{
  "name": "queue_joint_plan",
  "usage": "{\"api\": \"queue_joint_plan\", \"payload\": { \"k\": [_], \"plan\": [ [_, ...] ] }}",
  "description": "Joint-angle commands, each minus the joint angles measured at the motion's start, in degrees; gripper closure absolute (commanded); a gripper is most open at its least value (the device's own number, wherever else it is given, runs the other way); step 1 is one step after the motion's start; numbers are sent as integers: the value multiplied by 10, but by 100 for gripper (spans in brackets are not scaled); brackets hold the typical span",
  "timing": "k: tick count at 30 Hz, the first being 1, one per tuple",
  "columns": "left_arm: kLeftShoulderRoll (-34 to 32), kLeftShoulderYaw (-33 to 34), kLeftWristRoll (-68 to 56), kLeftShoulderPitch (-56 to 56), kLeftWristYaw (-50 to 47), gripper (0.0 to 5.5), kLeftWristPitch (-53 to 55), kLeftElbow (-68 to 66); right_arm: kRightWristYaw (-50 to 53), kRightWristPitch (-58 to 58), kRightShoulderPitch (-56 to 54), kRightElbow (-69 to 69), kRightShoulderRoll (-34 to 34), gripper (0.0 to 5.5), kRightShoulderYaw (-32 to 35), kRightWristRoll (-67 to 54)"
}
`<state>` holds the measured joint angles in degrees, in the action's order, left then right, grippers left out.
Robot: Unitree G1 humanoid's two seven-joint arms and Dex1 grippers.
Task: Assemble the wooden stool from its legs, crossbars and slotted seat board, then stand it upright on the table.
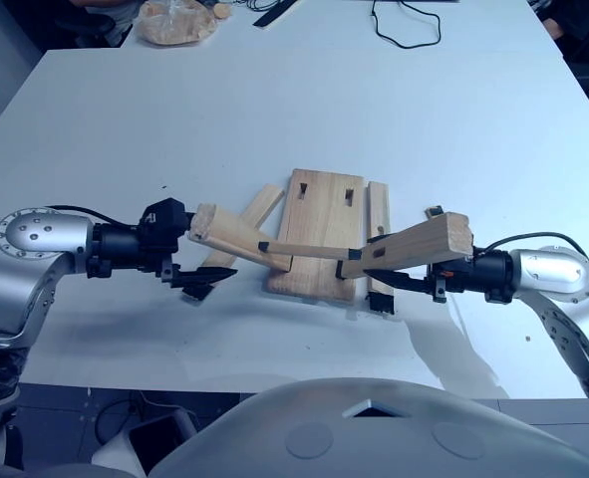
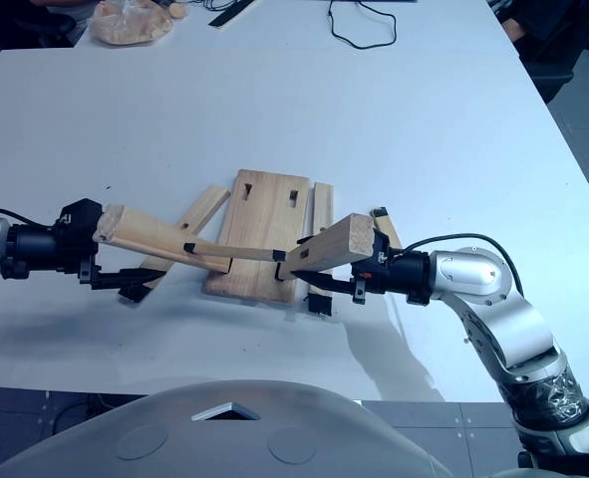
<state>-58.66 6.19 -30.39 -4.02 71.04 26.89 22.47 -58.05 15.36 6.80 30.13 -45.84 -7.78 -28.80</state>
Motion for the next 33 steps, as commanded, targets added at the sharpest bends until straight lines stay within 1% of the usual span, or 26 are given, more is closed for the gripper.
{"api": "queue_joint_plan", "payload": {
  "k": [1,6,12,15,22,25,27,33],
  "plan": [
    [11,-5,-7,-4,-23,140,16,34,-37,37,-26,-23,-36,347,-43,40],
    [25,-20,-7,-1,-41,140,27,54,-46,51,-82,-31,-31,347,-85,57],
    [37,-30,-9,-19,-55,140,34,78,-62,40,-113,-49,-30,347,-124,83],
    [41,-32,-8,-35,-61,140,34,91,-67,35,-116,-54,-32,347,-128,86],
    [28,5,-2,-103,-53,140,15,100,-77,32,-103,-83,-41,347,-108,73],
    [28,7,-5,-119,-50,140,9,117,-76,39,-101,-83,-38,347,-105,63],
    [32,5,-10,-117,-53,140,9,129,-75,45,-103,-85,-34,347,-105,59],
    [77,-19,-36,-35,-127,140,66,126,-83,33,-102,-82,-37,347,-128,77]
  ]
}}
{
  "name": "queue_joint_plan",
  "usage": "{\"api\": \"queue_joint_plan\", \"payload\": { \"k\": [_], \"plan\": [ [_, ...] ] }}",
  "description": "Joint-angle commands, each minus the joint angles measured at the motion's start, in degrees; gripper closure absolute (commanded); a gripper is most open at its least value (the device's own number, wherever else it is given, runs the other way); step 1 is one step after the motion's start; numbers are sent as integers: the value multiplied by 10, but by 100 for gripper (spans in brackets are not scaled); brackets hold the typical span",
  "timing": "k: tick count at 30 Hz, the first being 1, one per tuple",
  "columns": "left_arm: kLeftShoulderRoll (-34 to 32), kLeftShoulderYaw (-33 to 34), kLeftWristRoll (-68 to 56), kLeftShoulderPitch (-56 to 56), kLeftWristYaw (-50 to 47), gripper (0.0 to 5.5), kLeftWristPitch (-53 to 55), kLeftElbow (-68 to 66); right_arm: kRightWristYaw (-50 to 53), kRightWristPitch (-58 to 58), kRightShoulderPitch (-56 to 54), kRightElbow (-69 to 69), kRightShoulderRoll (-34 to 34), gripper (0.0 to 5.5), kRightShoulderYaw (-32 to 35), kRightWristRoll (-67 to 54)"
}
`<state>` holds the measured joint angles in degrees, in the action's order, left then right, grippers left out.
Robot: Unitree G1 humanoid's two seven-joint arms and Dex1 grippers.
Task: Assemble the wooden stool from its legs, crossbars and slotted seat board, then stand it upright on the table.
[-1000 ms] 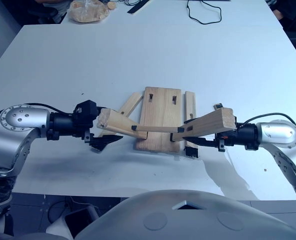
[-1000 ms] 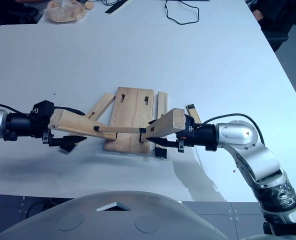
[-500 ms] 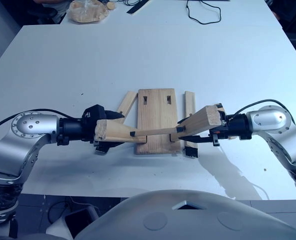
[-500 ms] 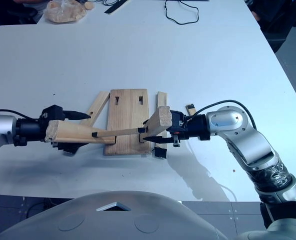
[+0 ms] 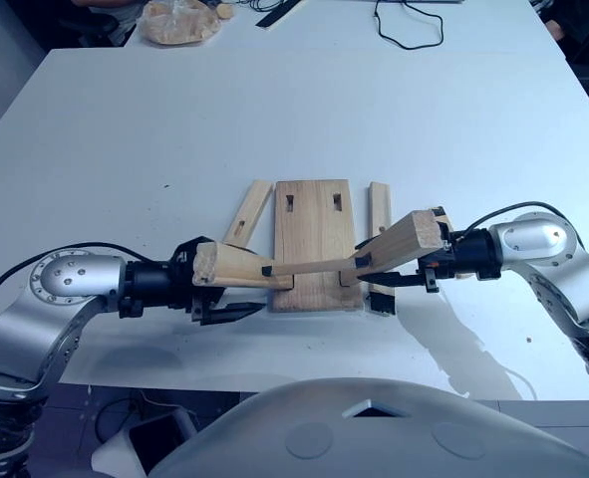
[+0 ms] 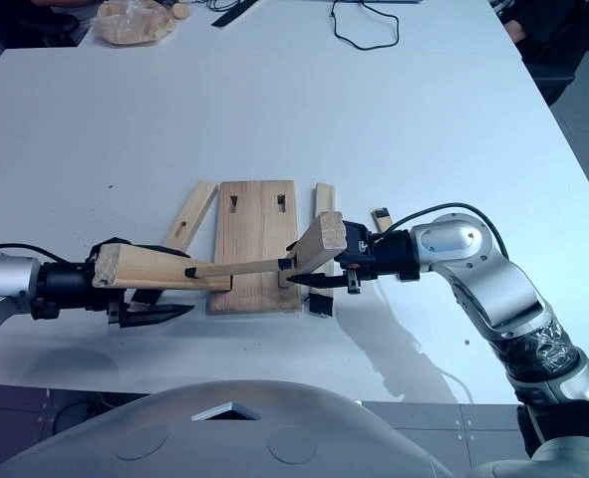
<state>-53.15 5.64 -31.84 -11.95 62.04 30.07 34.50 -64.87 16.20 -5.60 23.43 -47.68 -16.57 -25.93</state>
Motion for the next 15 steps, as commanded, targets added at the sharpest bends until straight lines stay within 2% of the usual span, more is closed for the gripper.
{"api": "queue_joint_plan", "payload": {
  "k": [1,15],
  "plan": [
    [27,-16,-28,51,-45,140,45,10,-16,21,21,-14,-19,347,-45,53],
    [28,-34,-15,45,-50,140,62,1,-16,-26,32,3,-32,347,-79,102]
  ]
}}
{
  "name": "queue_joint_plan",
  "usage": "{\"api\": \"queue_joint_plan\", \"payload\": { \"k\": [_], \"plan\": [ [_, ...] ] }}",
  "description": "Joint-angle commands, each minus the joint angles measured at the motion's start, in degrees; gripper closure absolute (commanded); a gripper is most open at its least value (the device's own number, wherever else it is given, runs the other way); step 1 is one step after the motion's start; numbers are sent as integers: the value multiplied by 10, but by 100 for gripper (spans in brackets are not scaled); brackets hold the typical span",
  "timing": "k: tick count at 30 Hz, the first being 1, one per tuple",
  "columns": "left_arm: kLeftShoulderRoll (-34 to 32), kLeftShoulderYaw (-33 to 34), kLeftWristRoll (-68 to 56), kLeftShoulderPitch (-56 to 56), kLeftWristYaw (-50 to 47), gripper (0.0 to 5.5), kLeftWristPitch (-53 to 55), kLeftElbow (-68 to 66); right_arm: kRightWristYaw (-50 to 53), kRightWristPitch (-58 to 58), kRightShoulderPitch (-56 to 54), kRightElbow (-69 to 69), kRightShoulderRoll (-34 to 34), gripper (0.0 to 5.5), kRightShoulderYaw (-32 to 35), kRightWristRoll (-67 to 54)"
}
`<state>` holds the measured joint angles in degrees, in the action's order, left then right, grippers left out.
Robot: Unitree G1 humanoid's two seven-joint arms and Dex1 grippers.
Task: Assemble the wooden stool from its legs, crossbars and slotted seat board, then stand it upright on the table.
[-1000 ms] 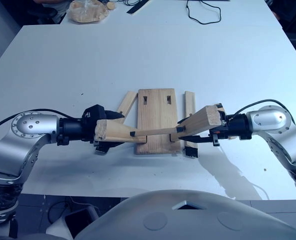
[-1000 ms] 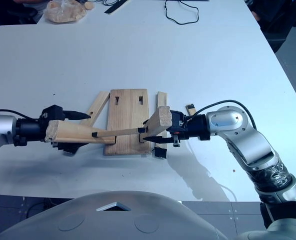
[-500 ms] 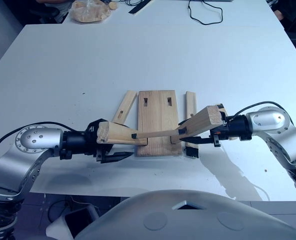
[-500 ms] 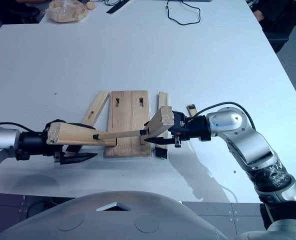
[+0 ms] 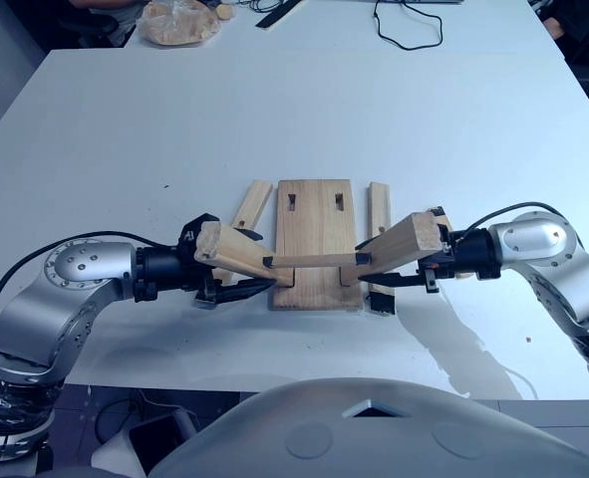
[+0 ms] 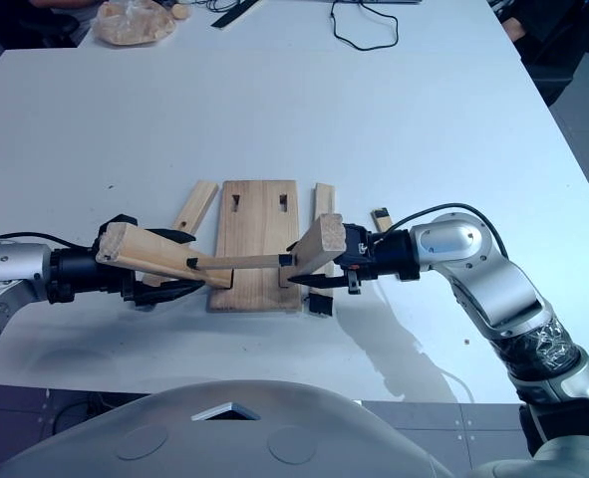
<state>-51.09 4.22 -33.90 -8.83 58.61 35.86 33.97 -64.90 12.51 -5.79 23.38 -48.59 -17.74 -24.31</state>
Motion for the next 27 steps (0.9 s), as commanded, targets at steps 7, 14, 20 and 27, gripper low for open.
{"api": "queue_joint_plan", "payload": {
  "k": [7,14,20,27],
  "plan": [
    [8,-21,4,27,-22,140,11,-9,-12,-11,39,3,-30,347,-64,92],
    [-6,-37,22,36,-12,140,-2,-5,-8,13,32,-4,-22,347,-48,54],
    [-38,-7,12,34,32,140,-22,-4,-3,36,21,-30,-11,347,-45,36],
    [-80,56,5,57,113,140,-55,-128,2,37,31,-27,-13,347,-46,40]
  ]
}}
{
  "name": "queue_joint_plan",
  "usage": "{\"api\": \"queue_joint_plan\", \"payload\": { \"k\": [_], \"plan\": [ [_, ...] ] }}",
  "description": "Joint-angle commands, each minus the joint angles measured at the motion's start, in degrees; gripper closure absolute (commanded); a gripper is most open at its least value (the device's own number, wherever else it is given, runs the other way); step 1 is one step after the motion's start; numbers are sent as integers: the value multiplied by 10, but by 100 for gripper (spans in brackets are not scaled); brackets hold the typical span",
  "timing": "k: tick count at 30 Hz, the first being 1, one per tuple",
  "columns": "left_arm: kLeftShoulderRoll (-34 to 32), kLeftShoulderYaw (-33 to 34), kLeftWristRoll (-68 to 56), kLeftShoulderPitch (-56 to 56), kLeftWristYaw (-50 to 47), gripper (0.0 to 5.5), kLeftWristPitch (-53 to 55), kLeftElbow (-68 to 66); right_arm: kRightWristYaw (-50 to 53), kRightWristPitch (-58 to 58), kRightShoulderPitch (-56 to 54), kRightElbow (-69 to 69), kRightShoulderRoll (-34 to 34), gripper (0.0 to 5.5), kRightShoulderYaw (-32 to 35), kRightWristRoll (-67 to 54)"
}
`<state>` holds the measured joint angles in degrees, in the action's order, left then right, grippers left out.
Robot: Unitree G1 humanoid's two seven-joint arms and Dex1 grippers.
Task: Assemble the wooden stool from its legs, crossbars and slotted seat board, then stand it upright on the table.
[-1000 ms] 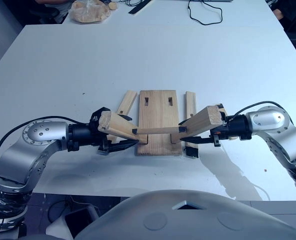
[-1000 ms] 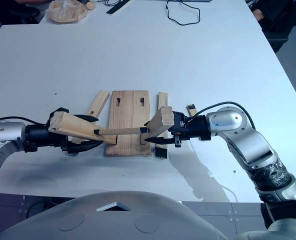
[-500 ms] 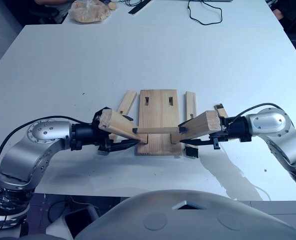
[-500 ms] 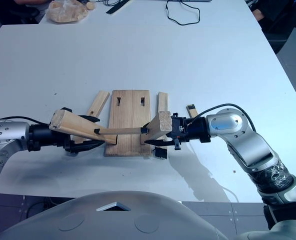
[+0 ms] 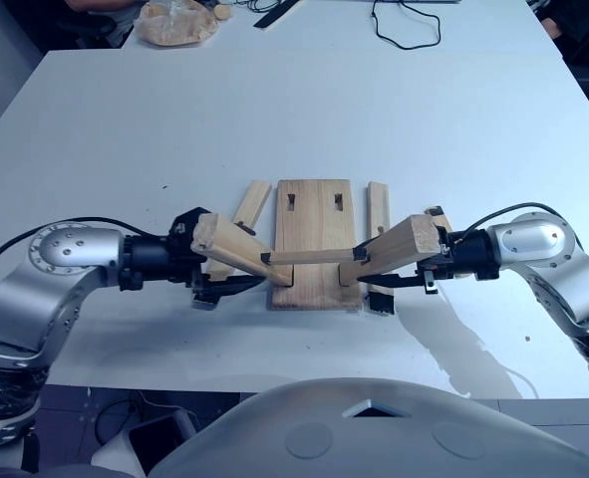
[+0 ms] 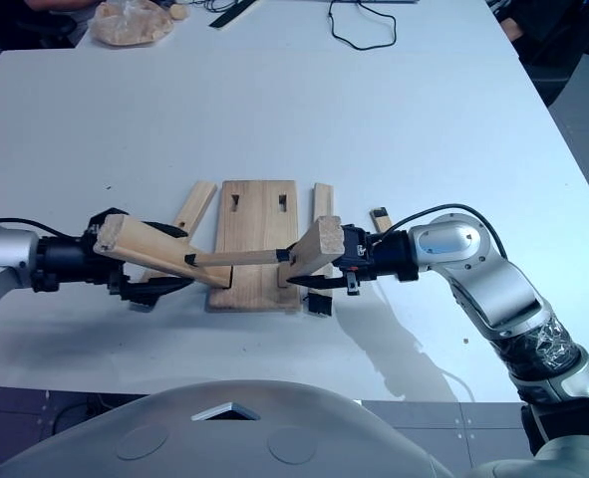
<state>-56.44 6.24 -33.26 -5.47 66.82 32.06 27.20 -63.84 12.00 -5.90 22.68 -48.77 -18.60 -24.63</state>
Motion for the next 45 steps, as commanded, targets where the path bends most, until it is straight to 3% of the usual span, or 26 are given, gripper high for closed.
{"api": "queue_joint_plan", "payload": {
  "k": [1,9,16,21,26,30,45],
  "plan": [
    [-28,36,1,41,37,140,-20,-91,-9,42,31,-21,-12,347,-37,43],
    [-16,21,-29,151,54,140,17,-158,-17,39,20,-29,-13,347,-43,47],
    [58,-41,-110,356,51,140,131,-156,-20,39,6,-38,-6,347,-53,51],
    [91,-115,-109,443,94,140,141,-131,-27,42,-12,-50,2,347,-62,50],
    [82,-201,-40,422,156,140,72,-79,-33,45,-34,-60,13,347,-70,51],
    [93,-243,5,389,146,140,44,-69,-34,43,-38,-63,14,347,-76,52],
    [113,-294,99,333,110,140,-16,-142,-47,45,-45,-56,10,347,-80,51]
  ]
}}
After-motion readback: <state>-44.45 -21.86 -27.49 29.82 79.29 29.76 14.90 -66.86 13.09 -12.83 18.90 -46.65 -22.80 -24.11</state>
